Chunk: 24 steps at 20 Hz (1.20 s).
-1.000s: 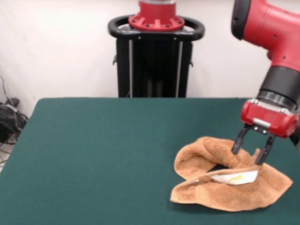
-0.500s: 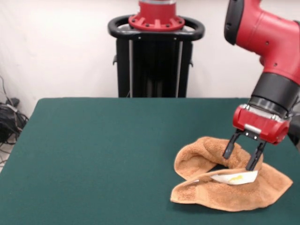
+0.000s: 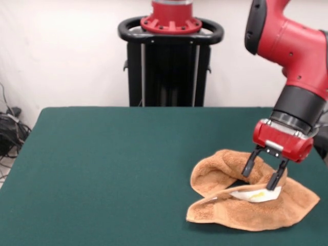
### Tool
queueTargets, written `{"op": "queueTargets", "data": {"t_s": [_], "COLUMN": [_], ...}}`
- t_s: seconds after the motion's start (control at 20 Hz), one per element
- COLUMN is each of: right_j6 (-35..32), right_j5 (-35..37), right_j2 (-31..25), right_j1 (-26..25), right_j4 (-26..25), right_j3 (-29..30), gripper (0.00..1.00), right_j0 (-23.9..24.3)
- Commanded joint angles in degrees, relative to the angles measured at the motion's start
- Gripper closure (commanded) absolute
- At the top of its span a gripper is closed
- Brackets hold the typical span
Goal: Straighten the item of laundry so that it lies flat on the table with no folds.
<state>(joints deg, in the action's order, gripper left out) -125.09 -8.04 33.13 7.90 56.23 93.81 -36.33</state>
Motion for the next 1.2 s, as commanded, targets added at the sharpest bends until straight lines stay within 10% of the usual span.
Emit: {"op": "queueTargets", "data": {"t_s": [0.05, 0.65, 1.1, 1.15, 1.2], "right_j6": [-14.0, -19.2, -16.2, -16.1, -16.0], "right_j5": [2.2, -4.5, -1.9, -2.0, -2.1], "right_j2": [-10.9, -25.5, -26.0, -25.8, -25.2], "right_j1": [0.8, 6.2, 7.4, 7.4, 7.1], "right_j4": [1.8, -7.9, -4.0, -3.0, -2.4], "right_j3": [-1.8, 2.6, 3.7, 4.0, 3.9], "gripper": [0.00, 0.00, 0.00, 1.00, 1.00], "right_j0": [1.1, 11.8, 11.1, 10.5, 9.9]}}
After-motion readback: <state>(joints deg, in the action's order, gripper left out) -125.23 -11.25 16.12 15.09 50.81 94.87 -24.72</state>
